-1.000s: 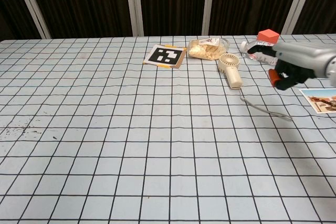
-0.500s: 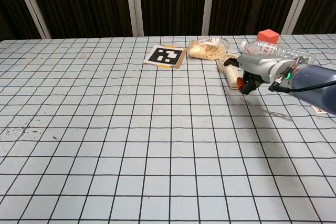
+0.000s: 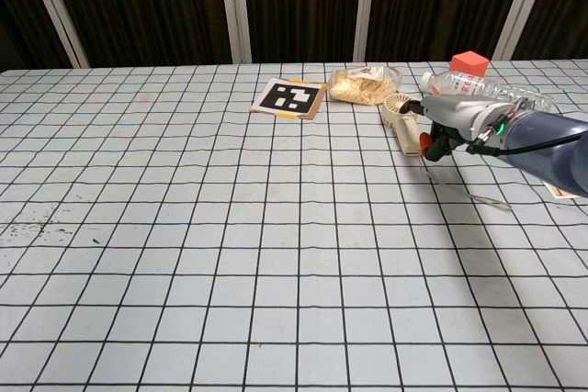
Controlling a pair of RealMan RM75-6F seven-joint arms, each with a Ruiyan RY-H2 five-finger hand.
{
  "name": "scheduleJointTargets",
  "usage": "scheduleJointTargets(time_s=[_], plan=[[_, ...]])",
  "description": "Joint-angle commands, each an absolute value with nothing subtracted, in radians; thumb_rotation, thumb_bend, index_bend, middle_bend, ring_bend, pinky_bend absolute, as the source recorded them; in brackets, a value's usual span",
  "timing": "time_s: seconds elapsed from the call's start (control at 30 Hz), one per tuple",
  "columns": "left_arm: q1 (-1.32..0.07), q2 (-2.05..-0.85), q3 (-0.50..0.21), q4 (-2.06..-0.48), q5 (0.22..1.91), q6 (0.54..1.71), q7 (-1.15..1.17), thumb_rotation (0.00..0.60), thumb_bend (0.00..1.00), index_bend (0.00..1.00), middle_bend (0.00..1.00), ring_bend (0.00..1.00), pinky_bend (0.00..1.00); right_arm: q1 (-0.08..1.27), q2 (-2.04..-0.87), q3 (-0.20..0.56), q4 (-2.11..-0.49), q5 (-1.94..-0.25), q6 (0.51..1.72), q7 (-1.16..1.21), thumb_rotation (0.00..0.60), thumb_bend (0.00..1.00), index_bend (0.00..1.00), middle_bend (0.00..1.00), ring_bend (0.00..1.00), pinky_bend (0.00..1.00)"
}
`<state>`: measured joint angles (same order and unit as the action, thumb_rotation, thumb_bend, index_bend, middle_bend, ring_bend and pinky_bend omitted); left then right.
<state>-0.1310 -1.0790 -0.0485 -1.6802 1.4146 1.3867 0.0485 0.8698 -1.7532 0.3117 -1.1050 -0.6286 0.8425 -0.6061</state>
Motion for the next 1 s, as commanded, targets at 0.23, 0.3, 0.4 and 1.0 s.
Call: scheduleJointTargets(time_s=[0.23,0.3,0.4,1.0], plan=[[-0.130,-1.079,-0.047,-1.681,1.416,1.389,0.050,0.600,0.09,0.00,0.00,0.00,0.00,0.869,-1.748,0.305,-1.112,-0.618,0.853,-0.604,0.600,0.79,0.00,0.87,0.95,0.92],[-0.130,-1.079,-0.047,-1.681,1.417,1.390,0.051,0.600,0.09,0.00,0.00,0.00,0.00,0.869,-1.746,0.305,-1.114,-0.610,0.854,-0.605,0.600,0.79,0.00,0.87,0.95,0.92],[-0.130,-1.080,-0.047,-1.682,1.417,1.390,0.049,0.600,0.09,0.00,0.00,0.00,0.00,0.871,-1.743,0.304,-1.114,-0.605,0.856,-0.607,0.600,0.79,0.00,0.87,0.95,0.92],[-0.131,-1.080,-0.048,-1.682,1.414,1.389,0.049,0.600,0.09,0.00,0.00,0.00,0.00,0.871,-1.760,0.278,-1.096,-0.575,0.846,-0.610,0.600,0.81,0.00,0.87,0.95,0.92]])
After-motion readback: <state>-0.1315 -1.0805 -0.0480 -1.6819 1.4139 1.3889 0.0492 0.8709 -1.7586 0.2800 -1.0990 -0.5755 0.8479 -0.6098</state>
